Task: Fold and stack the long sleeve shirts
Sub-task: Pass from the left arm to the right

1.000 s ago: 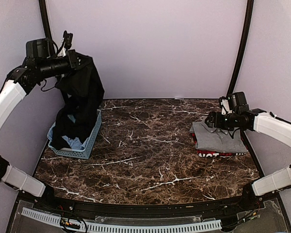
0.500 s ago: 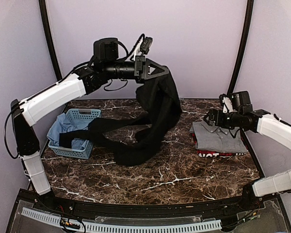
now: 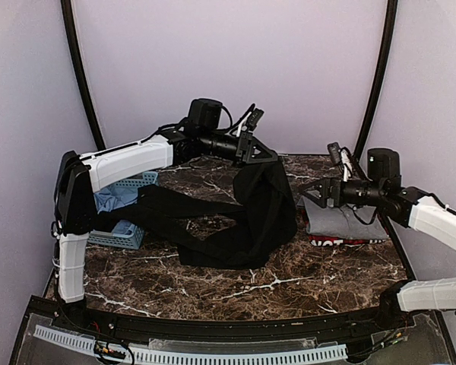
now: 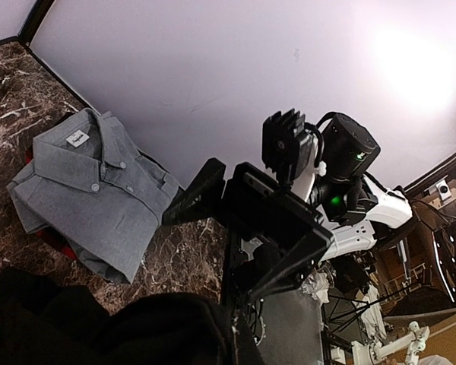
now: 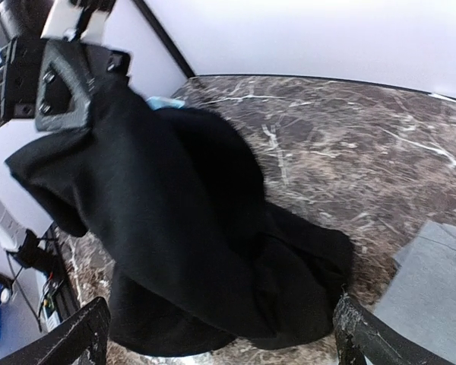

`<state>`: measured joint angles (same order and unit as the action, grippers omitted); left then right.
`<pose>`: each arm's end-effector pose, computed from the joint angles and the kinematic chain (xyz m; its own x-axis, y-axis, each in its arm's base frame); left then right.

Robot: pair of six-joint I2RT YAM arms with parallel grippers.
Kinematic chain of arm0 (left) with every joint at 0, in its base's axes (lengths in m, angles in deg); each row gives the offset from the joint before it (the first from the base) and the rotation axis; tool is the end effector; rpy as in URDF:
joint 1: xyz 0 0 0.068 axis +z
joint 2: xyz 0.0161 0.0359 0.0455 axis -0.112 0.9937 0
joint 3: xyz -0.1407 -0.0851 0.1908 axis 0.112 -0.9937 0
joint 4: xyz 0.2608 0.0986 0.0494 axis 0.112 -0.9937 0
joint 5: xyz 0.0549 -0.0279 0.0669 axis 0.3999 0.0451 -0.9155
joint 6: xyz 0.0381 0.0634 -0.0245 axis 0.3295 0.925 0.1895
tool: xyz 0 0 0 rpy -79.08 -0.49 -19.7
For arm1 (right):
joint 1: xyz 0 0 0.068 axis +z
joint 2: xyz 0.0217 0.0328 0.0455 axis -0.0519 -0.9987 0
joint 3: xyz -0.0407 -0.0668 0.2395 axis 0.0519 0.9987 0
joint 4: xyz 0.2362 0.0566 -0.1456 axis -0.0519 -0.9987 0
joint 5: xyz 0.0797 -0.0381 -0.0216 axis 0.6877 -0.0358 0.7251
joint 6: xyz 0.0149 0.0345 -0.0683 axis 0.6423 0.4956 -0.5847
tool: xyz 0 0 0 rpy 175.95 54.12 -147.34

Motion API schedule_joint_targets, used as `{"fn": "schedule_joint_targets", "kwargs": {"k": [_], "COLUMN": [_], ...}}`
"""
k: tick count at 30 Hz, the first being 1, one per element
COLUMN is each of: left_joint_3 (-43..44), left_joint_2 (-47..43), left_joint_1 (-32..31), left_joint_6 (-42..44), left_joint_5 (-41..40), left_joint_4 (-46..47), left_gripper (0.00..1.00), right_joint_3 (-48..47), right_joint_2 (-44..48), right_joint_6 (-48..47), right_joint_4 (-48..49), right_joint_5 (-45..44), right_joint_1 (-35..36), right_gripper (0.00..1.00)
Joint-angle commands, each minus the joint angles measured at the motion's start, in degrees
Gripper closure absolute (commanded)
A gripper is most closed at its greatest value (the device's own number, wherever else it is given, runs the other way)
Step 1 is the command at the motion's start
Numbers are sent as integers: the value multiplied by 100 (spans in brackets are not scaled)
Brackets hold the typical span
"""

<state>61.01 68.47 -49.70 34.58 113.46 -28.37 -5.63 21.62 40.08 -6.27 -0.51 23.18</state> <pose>0.3501 -0.4012 0.3122 -0.6858 0.1591 -0.7102 0.7217 0.0227 -0.6919 0.2619 0.1333 0.2495 -0.5554 0.0520 -0.8300 -0.6146 0.6467 0.4517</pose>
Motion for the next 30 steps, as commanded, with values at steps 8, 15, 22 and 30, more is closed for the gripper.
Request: {"fn": "schedule_joint_targets", "kwargs": {"k": [8, 15, 22, 30], "left_joint_3": [71, -132, -489, -2672], "left_joint_2": [-306, -502, -1106, -2704], "left_joint_1": [-24, -14, 162, 1108], "left_joint_6": [-120, 189, 1146, 1529], "left_joint_5": [523, 421, -973, -3949], "left_joint_4": [220, 38, -707, -1381], "left_gripper": [99, 94, 60, 30], "right_joint_3": [-489, -1114, -2189, -3627], "right_joint_2": [-1097, -1411, -840, -517], "right_joint_6": [-876, -1064, -746, -632], "right_joint_4": [662, 544, -714, -1953], "right_joint_5": [208, 166, -1984, -3084], "right_joint_1": [1007, 1036, 606, -146], "right_gripper": [7, 100, 100, 100]}}
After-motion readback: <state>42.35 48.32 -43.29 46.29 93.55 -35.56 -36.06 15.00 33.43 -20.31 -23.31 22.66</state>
